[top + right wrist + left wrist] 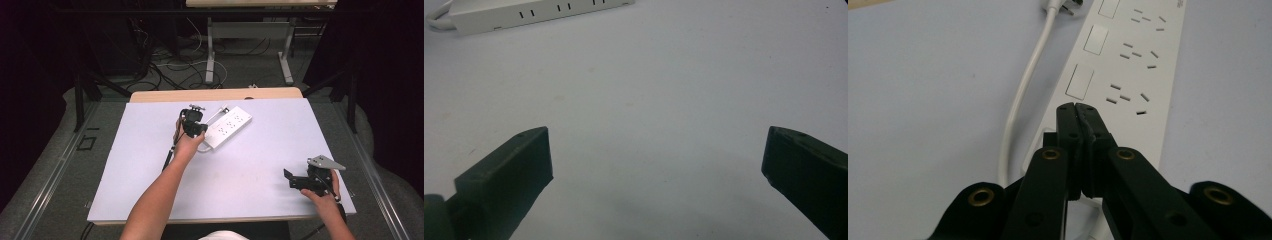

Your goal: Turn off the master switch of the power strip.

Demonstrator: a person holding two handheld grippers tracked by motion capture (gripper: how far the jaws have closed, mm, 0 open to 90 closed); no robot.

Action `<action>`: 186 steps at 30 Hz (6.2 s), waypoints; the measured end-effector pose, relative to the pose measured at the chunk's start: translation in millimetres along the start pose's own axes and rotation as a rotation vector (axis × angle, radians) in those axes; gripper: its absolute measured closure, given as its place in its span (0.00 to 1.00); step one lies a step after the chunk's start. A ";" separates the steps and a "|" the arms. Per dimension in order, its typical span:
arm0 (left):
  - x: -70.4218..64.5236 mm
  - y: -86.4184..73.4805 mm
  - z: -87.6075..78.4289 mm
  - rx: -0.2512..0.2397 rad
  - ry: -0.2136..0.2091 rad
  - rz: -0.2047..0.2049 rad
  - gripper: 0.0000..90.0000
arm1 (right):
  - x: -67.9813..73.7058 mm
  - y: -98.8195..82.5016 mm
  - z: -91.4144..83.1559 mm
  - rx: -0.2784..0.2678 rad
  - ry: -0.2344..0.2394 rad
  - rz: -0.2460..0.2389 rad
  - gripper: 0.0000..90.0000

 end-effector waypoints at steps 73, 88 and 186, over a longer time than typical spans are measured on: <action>4.9 -7.8 21.5 0.085 0.049 0.011 1.00 | -1.2 -1.2 -1.2 0.005 0.004 -0.008 0.00; 5.5 -7.3 20.8 0.073 0.046 -0.009 0.97 | -0.6 -1.5 -0.5 0.004 0.003 -0.007 0.00; -35.5 -23.7 -64.2 -0.045 -0.134 0.094 0.22 | -0.8 -0.5 -3.1 -0.007 0.004 -0.010 0.00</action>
Point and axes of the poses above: each handheld gripper's, and its own axes: z roughly forward along the jaws, y roughly out of its top, x roughly to its left, the point moved 2 cm from there along z, roughly forward along the jaws, and after that the axes turned 14 degrees about -y, right-handed, at the moved point
